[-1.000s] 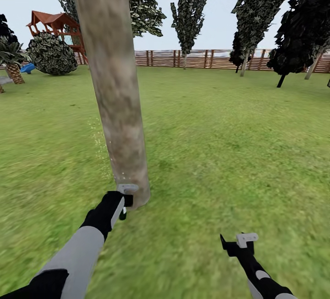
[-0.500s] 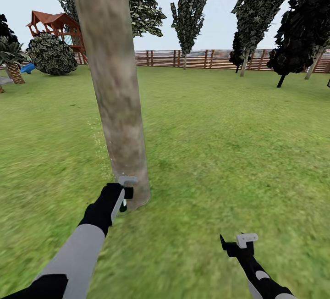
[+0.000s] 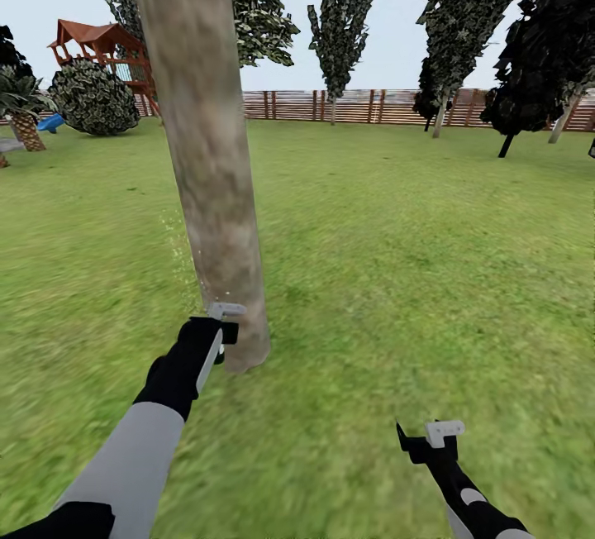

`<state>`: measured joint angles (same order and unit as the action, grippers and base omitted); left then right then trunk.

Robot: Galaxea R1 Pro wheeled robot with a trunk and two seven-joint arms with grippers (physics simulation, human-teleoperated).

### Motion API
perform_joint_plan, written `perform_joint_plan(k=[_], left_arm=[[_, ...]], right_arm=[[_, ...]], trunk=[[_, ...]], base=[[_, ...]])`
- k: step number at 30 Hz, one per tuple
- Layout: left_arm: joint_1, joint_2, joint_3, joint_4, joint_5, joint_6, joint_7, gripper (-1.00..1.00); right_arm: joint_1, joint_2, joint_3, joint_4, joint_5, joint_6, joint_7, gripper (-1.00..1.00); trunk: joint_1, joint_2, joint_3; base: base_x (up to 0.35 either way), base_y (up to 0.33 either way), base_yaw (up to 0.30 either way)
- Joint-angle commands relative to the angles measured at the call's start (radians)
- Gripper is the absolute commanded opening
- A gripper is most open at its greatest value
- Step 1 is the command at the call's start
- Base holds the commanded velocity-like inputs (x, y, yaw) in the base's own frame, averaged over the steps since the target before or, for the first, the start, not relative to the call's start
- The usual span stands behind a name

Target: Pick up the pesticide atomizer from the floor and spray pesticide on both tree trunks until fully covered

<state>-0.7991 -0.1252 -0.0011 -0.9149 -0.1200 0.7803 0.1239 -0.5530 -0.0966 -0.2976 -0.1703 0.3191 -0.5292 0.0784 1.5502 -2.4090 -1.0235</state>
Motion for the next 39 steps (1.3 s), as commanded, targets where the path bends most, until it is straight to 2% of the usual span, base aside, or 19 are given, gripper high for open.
perform_joint_plan(k=[1,4,6,7,9,10,11,12,16,19,20,21,25,27,30,32,34,36,39], left_arm=[[0.000,0.003,0.001,-0.001,0.000,0.003,-0.001,-1.00],[0.001,0.032,0.032,-0.006,-0.003,0.006,-0.001,-1.00],[0.001,0.082,0.088,-0.008,0.000,0.008,-0.002,-1.00],[0.001,0.085,0.094,-0.010,0.000,0.011,-0.003,-1.00],[0.001,0.079,0.095,-0.023,0.001,0.019,-0.003,-1.00],[0.001,0.065,0.095,-0.036,0.002,0.028,-0.003,-1.00],[-0.001,0.022,0.094,-0.054,0.005,0.056,-0.003,-1.00],[-0.003,0.001,0.092,-0.060,0.006,0.075,-0.003,-1.00],[-0.013,-0.032,0.039,-0.066,0.022,0.096,-0.016,-1.00],[-0.011,-0.025,0.030,-0.102,0.095,0.111,-0.019,-1.00],[-0.011,-0.021,0.032,-0.117,0.107,0.123,-0.020,-1.00],[-0.006,-0.002,0.045,-0.164,0.122,0.158,-0.022,-1.00],[0.000,0.059,0.059,-0.245,0.129,0.183,-0.024,-1.00],[0.001,0.072,0.059,-0.257,0.131,0.202,-0.023,-1.00],[0.000,0.059,0.044,-0.258,0.132,0.207,-0.021,-1.00],[-0.008,0.013,0.019,-0.259,0.130,0.209,-0.017,-1.00],[-0.013,-0.005,0.010,-0.260,0.131,0.210,-0.016,-1.00],[-0.015,-0.017,-0.009,-0.262,0.129,0.216,-0.014,-1.00],[-0.011,-0.007,-0.001,-0.285,0.126,0.223,-0.014,-1.00]], right_arm=[[0.000,0.000,0.000,0.000,0.000,0.000,0.000,1.00],[0.001,0.000,0.000,0.000,0.000,0.000,0.000,1.00],[0.003,0.000,0.000,0.000,0.000,0.000,0.000,1.00],[0.003,0.000,0.000,0.000,0.000,0.000,0.001,1.00],[0.004,0.000,0.000,0.000,0.000,0.000,0.001,1.00],[0.004,0.000,0.000,0.000,0.000,0.000,0.001,1.00],[0.004,0.000,0.000,0.000,0.000,0.000,0.001,1.00],[0.004,0.000,0.000,0.000,0.000,0.000,0.001,1.00],[0.004,0.000,0.000,0.000,0.000,0.000,0.001,1.00],[0.004,0.000,0.000,0.000,0.000,0.000,0.001,1.00],[0.004,0.000,0.000,0.000,0.000,0.000,0.001,1.00],[0.005,0.000,0.000,0.000,0.000,0.000,0.001,1.00],[0.005,0.000,0.000,0.000,0.000,0.000,0.001,1.00],[0.005,0.001,0.000,0.000,0.000,0.000,0.001,1.00],[0.005,0.001,0.000,0.000,0.000,0.000,0.001,1.00],[0.005,0.002,0.000,0.000,0.000,0.000,0.001,1.00],[0.005,0.002,0.000,0.000,0.000,0.000,0.001,1.00],[0.005,0.002,0.000,0.000,0.000,0.000,0.001,1.00],[0.005,0.002,0.000,0.000,0.000,0.000,0.001,1.00]], trunk=[[0.000,0.000,0.000],[0.000,0.000,0.000],[0.000,0.000,0.000],[0.000,0.000,0.000],[0.000,0.000,0.000],[0.000,0.000,0.000],[0.000,0.000,0.000],[0.000,0.000,0.000],[0.000,0.000,0.000],[0.000,0.000,0.000],[0.000,0.000,0.000],[0.000,0.000,0.000],[0.000,0.000,0.000],[0.000,0.000,0.000],[0.000,0.000,0.000],[0.000,0.000,0.000],[0.000,0.000,0.000],[0.000,0.000,0.000],[0.000,0.000,0.000]], base=[[-0.011,-0.004,0.000],[-0.004,-0.001,0.000],[0.000,0.000,0.000],[0.000,0.000,0.000],[0.000,0.000,0.000],[0.000,0.000,0.000],[0.000,0.000,0.000],[0.000,0.000,0.000],[0.000,0.000,0.000],[0.000,0.000,0.000],[0.000,0.000,0.000],[0.000,0.000,0.000],[0.000,0.000,0.000],[0.000,0.000,0.000],[0.000,0.000,0.000],[0.000,0.000,0.000],[0.000,0.000,0.000],[0.000,0.000,0.000],[0.000,0.000,0.000]])
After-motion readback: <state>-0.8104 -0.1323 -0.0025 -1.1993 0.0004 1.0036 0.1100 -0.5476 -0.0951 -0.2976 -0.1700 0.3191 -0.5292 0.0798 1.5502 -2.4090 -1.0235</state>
